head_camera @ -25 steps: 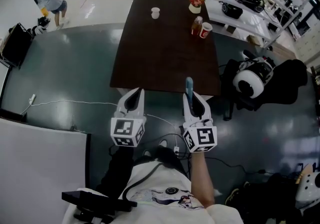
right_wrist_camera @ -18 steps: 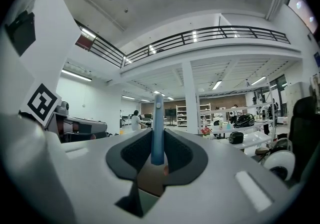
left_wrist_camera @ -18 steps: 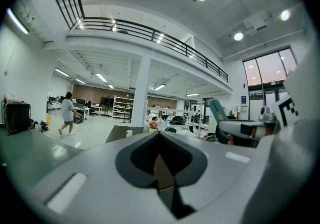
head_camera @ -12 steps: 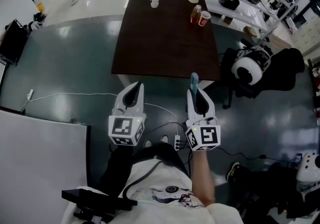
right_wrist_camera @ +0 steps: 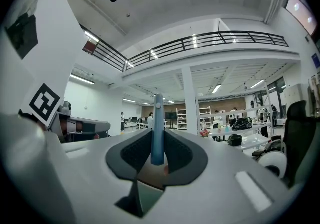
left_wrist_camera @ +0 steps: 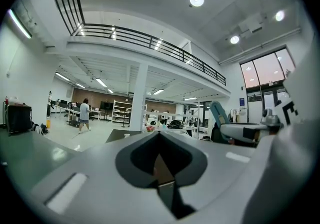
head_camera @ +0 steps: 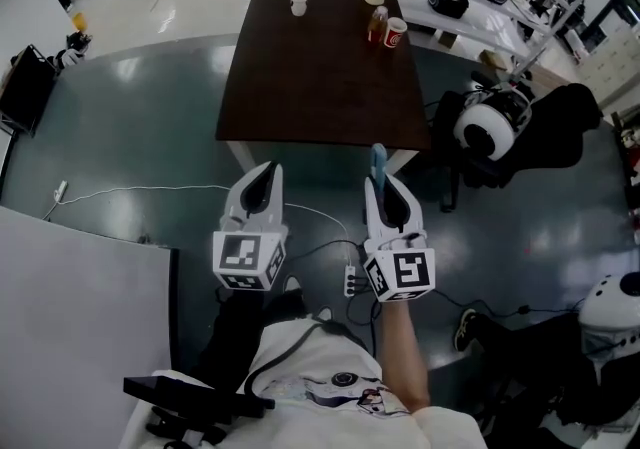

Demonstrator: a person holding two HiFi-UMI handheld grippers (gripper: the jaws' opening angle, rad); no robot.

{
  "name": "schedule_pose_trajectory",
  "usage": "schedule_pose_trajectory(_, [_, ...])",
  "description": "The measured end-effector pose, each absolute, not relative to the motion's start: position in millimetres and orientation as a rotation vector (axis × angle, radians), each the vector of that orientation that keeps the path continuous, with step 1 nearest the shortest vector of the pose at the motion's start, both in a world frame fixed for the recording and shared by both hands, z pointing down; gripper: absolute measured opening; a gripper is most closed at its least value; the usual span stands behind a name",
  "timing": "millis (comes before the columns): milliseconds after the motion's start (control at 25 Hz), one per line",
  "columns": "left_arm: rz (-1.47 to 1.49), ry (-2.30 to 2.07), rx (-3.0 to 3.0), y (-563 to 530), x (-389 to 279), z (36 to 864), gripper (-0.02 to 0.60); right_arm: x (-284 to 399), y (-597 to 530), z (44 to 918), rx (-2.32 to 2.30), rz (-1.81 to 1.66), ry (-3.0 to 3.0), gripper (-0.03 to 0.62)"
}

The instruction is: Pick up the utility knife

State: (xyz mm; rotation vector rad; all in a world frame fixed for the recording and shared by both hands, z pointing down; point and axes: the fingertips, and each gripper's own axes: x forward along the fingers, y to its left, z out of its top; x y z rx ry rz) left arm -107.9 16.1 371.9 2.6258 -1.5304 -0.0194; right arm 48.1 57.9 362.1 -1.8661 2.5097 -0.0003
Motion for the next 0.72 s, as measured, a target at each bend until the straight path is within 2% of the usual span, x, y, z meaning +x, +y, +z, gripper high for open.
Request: schedule_pose_trajectory(720, [0.063, -1.552, 2.620, 134.4, -62.1, 378.9, -0.002, 75.0, 170.2, 361.3, -1.783, -0.042, 2.529, 0.071])
